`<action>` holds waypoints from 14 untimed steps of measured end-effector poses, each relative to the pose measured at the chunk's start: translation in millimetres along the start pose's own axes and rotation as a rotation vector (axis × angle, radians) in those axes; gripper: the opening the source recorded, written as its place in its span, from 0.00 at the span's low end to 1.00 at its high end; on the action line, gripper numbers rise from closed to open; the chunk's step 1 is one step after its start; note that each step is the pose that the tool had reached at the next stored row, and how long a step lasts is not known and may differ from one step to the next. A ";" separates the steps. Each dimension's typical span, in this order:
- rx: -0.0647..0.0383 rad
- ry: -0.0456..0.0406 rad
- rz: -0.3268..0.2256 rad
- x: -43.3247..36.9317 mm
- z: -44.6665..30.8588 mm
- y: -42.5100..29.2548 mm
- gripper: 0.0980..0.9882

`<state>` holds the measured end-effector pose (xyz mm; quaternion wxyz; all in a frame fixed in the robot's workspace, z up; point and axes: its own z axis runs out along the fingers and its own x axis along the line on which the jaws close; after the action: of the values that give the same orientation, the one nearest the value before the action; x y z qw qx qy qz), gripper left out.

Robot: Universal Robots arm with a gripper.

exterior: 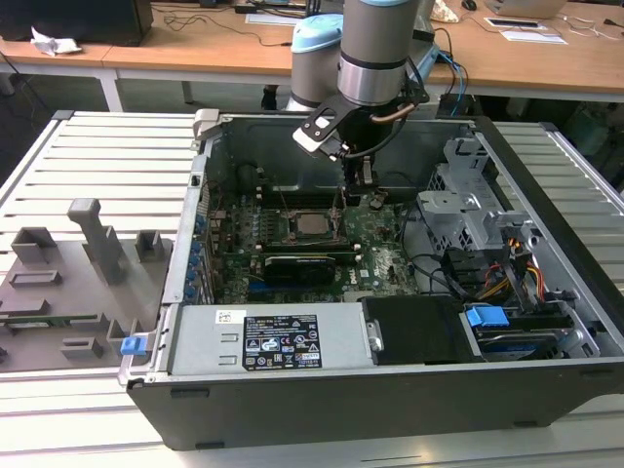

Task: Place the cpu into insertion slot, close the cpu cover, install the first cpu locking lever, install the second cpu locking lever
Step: 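Close the cpu cover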

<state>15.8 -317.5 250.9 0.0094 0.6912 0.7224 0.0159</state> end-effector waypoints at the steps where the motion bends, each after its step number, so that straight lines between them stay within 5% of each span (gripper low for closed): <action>1: 0.000 0.0001 0.000 0.0 0.0 -0.8 0.01; 14: 0.000 0.0000 0.000 0.3 -0.2 -7.4 0.01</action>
<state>8.5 -317.5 250.9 0.0094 0.6912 0.7224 0.0159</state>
